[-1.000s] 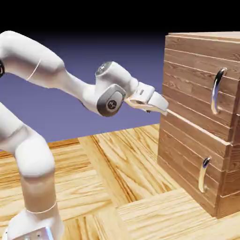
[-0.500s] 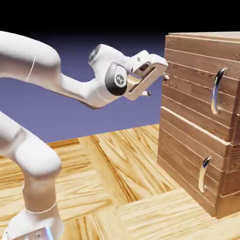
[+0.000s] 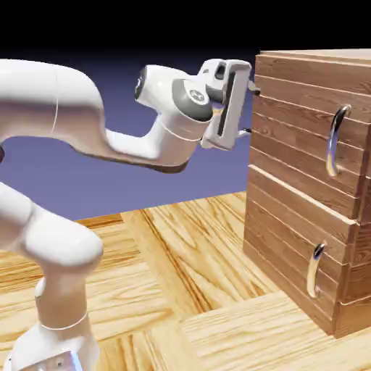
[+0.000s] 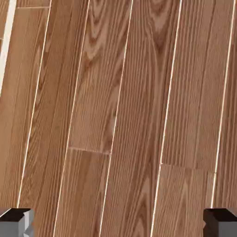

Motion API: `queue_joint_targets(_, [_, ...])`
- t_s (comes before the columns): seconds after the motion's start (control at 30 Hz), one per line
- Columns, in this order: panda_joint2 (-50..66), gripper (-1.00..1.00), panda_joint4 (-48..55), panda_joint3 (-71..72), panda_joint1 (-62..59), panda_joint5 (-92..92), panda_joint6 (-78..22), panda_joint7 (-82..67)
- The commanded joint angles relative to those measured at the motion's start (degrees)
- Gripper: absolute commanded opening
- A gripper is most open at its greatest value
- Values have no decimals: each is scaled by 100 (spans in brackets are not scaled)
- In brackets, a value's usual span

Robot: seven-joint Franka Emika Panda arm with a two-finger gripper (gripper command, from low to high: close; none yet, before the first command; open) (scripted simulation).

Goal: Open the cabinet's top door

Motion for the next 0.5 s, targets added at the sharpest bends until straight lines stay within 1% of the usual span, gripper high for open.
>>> queue_joint_targets(0.0, [-34,0,56,-105,95,-250,-7,-93])
queue_joint_targets(0.47, [-509,0,832,-1567,1417,-3738,-109,-1398])
